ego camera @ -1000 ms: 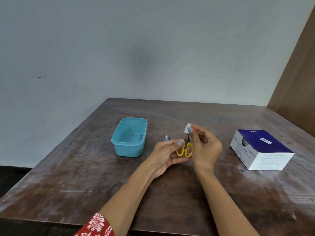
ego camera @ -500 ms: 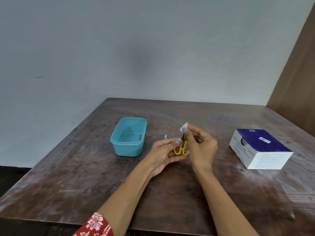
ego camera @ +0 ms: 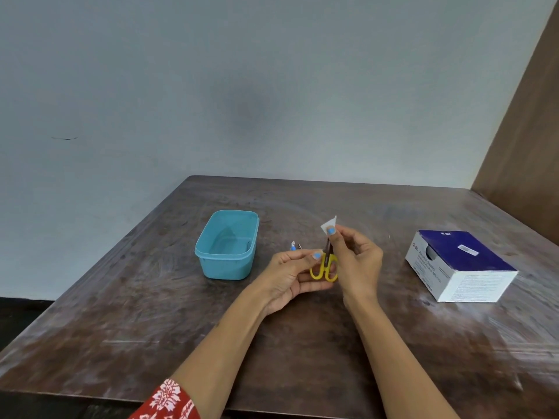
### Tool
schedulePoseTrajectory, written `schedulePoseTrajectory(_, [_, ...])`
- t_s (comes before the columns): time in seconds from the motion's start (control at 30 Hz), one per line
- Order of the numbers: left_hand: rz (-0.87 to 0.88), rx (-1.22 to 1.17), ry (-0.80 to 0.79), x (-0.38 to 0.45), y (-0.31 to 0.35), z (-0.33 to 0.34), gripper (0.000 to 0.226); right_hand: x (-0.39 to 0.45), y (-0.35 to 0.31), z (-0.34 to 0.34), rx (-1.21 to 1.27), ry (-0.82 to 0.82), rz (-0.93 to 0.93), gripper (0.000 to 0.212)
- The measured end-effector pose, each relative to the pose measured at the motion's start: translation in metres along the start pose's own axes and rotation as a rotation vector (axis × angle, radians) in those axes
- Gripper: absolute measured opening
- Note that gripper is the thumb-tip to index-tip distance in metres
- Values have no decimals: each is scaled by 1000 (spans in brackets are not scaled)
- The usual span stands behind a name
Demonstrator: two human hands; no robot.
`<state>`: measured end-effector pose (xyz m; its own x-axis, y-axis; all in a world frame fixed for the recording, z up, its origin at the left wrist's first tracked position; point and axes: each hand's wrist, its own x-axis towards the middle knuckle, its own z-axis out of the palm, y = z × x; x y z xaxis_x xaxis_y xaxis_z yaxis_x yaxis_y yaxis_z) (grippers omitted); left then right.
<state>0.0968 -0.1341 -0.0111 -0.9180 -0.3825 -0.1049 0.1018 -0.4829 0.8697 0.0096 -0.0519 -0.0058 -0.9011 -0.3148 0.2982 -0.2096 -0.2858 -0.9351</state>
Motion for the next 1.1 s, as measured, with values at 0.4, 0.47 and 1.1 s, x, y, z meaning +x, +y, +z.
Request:
schedulePoseTrajectory(0.4, [-8, 37, 33, -1, -1, 1, 25, 1, -6, -2, 95, 38, 16, 8])
schedulePoseTrajectory(0.47, [39, 12, 66, -1, 0, 0, 21, -2, -5, -1, 37, -24, -2, 10])
schedulePoseTrajectory(1.1, [197, -26, 192, 4, 1, -3, 17, -3, 8, -2, -396, -94, -344, 18])
